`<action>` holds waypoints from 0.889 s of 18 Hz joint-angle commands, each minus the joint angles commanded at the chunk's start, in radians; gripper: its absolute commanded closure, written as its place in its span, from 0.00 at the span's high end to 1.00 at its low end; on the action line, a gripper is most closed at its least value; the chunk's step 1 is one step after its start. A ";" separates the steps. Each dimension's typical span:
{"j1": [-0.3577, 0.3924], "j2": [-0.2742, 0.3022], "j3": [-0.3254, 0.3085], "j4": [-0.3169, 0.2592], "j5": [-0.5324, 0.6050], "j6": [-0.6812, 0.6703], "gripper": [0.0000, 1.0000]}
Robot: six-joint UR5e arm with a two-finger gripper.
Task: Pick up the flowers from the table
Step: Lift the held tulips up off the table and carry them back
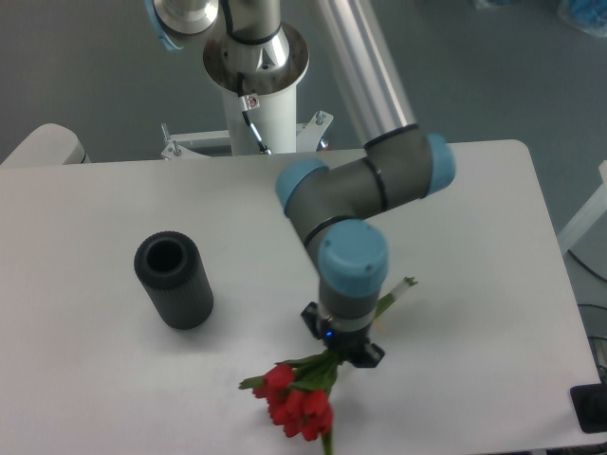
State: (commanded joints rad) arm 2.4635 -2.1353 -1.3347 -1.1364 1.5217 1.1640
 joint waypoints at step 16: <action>0.167 0.034 0.120 -0.217 0.035 0.338 0.13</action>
State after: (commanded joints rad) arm 2.6308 -2.1016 -1.2149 -1.3530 1.5569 1.5017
